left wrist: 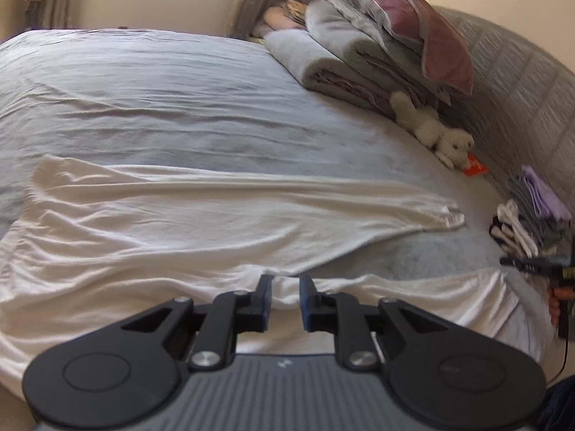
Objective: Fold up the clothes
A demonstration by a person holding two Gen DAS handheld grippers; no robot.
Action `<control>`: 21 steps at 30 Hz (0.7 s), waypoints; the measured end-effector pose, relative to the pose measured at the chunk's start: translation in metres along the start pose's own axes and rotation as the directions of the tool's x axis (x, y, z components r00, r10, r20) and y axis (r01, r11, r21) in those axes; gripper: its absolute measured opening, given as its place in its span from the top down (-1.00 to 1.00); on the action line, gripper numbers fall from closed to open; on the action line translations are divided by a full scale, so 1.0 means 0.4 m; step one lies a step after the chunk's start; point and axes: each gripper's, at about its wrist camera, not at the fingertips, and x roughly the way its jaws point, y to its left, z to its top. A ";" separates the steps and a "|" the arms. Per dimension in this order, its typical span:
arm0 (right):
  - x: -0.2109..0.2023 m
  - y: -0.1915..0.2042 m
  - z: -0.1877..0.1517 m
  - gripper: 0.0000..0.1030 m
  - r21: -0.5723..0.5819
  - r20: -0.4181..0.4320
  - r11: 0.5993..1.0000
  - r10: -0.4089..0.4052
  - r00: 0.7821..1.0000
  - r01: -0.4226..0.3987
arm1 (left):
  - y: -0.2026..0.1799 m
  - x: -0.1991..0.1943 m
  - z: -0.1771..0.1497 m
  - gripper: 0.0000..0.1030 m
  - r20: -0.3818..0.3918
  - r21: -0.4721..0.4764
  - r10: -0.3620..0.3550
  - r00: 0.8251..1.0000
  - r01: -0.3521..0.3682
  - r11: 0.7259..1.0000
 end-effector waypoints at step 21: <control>-0.102 -0.021 -0.163 0.10 0.498 -0.031 0.867 0.018 0.999 0.000 | 0.401 -0.242 -0.173 0.51 0.019 -0.681 0.325 0.946 -0.226 0.697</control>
